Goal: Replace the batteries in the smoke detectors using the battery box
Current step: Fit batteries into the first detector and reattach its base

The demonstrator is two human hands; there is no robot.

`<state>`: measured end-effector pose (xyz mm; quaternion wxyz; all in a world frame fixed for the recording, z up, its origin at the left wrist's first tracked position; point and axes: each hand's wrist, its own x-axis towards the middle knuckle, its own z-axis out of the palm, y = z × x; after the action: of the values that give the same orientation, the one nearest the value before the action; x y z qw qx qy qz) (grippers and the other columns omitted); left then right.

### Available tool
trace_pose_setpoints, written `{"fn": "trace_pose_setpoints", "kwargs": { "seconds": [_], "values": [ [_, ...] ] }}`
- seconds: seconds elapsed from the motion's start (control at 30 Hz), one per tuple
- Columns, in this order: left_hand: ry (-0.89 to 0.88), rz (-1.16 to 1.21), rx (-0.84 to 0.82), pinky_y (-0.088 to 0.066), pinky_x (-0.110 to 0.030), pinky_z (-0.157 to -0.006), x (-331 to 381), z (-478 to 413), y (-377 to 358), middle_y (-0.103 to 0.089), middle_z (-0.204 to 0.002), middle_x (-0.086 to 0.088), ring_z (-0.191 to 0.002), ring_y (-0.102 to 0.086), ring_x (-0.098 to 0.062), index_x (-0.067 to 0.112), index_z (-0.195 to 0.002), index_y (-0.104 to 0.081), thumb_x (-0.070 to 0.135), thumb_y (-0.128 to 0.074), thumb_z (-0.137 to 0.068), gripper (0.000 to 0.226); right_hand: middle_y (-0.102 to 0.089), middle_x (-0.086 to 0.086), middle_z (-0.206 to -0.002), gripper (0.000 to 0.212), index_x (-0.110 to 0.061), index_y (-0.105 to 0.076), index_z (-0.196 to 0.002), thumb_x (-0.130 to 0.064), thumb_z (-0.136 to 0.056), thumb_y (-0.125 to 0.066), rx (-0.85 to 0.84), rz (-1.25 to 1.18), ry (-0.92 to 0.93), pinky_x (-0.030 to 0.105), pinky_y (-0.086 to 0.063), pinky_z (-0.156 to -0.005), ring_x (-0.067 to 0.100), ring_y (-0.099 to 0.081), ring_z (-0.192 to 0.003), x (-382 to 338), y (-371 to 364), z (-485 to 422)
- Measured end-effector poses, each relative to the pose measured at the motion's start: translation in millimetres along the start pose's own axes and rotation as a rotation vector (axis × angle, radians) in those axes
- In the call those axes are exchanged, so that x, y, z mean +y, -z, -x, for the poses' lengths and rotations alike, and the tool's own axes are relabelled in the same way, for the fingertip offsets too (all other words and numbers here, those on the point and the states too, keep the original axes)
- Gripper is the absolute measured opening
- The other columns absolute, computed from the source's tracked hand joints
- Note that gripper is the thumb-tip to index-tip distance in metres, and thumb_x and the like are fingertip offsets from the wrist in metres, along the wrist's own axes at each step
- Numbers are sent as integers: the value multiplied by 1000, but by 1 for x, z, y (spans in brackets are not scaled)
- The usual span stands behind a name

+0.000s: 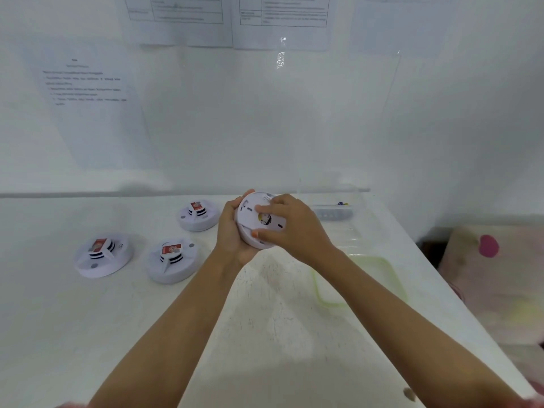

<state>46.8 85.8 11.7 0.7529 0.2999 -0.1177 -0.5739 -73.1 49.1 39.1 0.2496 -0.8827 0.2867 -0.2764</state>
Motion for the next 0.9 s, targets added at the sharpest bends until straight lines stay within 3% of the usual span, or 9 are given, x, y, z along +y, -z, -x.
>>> {"fn": "trace_pose_setpoints", "kwargs": {
  "seconds": [0.17,0.3,0.4,0.5,0.6,0.7,0.73,0.8,0.9],
  "values": [
    [-15,20,-29,-53,-34,-65,-1,0,2,-71,-80,-9,-66,-68,-24,23,-68,-74,35,-39,-90,43,-50,-3,-119,46,-23,-65,-116,-37,-73,-75,7,-10,2,30,-45,-89,13,-48,-107,1,0,0],
    [-29,42,-63,-55,-40,-64,1,0,6,-71,-83,-11,-65,-69,-25,23,-83,-69,36,-44,-87,28,-52,-2,-113,49,-24,-65,-115,-39,-70,-76,7,11,9,32,-47,-86,15,-50,-104,1,-4,-3],
    [-51,39,-150,-56,-40,-62,2,3,7,-70,-84,-10,-66,-69,-25,23,-77,-72,31,-65,-64,17,-56,-1,-111,54,-21,-64,-115,-40,-67,-79,46,-16,3,29,-46,-83,15,-52,-103,2,-7,-4],
    [-85,-3,-200,-56,-35,-63,4,-2,15,-68,-88,-9,-73,-68,-25,23,-84,-66,23,-82,-39,48,-59,-5,-114,64,-19,-58,-120,-43,-64,-80,79,-47,-18,21,-39,-82,11,-51,-105,3,-10,-4],
    [-89,-69,-206,-56,-32,-65,5,0,16,-68,-87,-8,-75,-68,-23,19,-79,-71,25,-73,-51,28,-58,-7,-119,71,-21,-53,-126,-45,-64,-79,63,-41,-2,19,-37,-85,10,-50,-108,3,-10,-4],
    [-100,-48,-131,-56,-33,-58,6,-3,21,-65,-88,-10,-74,-67,-24,18,-84,-66,25,-55,-74,17,-55,-6,-126,81,-22,-42,-136,-39,-66,-80,-69,-69,38,18,-35,-90,10,-48,-114,6,-3,-5],
    [-113,-36,-139,-56,-34,-58,8,-3,23,-66,-90,-10,-76,-67,-26,19,-88,-64,26,-60,-72,18,-53,-6,-130,85,-23,-36,-139,-35,-67,-80,-125,-86,49,16,-33,-90,8,-47,-116,8,0,-6],
    [-141,-65,-157,-56,-40,-67,11,-6,26,-65,-97,-12,-87,-65,-29,20,-93,-62,25,-76,-52,43,-52,-7,-133,90,-24,-29,-143,-27,-69,-80,-186,-134,59,10,-32,-92,2,-45,-115,14,5,-8],
    [-147,-100,-183,-55,-41,-66,12,-10,28,-63,-101,-13,-97,-57,-32,20,-88,-66,22,-68,-54,35,-55,-8,-121,88,-21,-36,-140,-19,-66,-83,-156,-199,74,10,-37,-94,2,-48,-110,21,5,-11]
  ]
}}
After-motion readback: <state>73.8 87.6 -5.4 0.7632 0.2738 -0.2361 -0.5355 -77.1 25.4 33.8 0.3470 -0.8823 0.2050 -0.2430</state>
